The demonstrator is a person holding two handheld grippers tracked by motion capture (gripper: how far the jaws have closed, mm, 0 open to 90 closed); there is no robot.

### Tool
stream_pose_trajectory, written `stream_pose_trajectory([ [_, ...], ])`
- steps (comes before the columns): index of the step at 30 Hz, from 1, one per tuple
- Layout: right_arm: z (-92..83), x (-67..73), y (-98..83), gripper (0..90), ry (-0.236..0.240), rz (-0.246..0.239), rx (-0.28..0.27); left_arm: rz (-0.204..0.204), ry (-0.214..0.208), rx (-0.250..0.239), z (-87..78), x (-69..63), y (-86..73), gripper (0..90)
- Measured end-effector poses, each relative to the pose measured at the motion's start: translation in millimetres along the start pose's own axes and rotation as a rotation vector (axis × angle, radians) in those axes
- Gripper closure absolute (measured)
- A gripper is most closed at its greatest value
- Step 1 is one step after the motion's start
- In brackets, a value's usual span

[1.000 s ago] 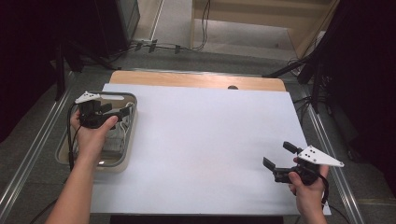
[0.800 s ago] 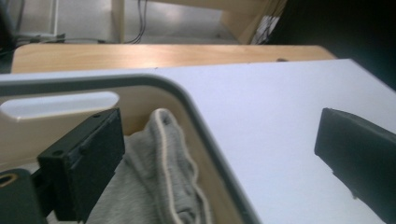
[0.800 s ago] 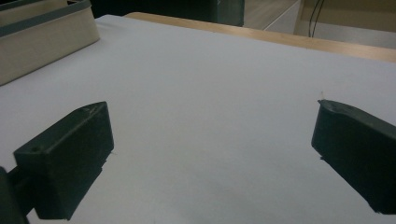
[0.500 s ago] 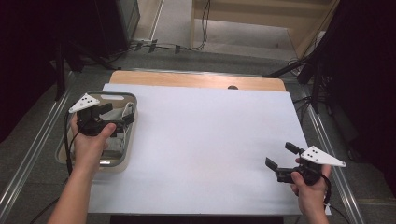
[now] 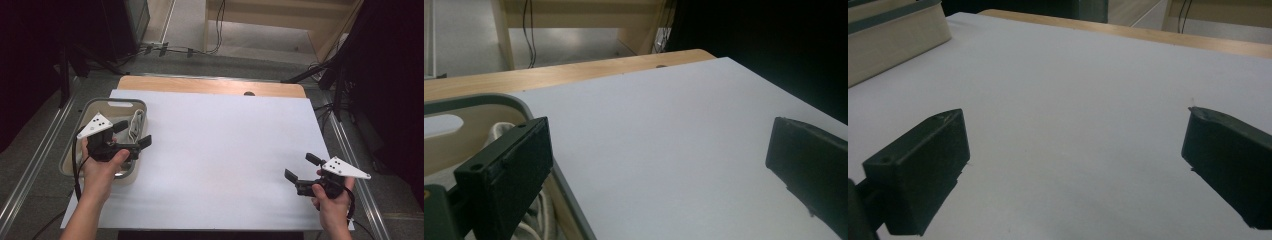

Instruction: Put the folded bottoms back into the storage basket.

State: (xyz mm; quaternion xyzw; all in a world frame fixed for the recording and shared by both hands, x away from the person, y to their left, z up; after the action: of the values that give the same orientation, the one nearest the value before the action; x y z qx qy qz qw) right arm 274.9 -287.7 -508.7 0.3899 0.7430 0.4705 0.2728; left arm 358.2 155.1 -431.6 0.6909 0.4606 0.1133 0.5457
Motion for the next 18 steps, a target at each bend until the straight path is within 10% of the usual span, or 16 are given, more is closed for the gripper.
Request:
stream_pose_trajectory([
  [18,3.5,4.7,-7.0,0.0,0.021,0.001,0.008,0.040,-0.065,-0.012,-10.3,-39.5,-39.8,0.0],
])
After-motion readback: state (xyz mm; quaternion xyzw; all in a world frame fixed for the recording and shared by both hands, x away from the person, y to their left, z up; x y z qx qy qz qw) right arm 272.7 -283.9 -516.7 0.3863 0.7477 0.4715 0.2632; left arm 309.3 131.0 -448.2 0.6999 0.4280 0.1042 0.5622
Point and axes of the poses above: each handheld gripper's, and its own axes: z roughly forward along the jaws, y roughly out of its top, x roughly to its left, the point moved 10 cm from there along z, roughly forward along the jaws, and after that the axes turned 11 degrees about -z, right-handed, at the moved point
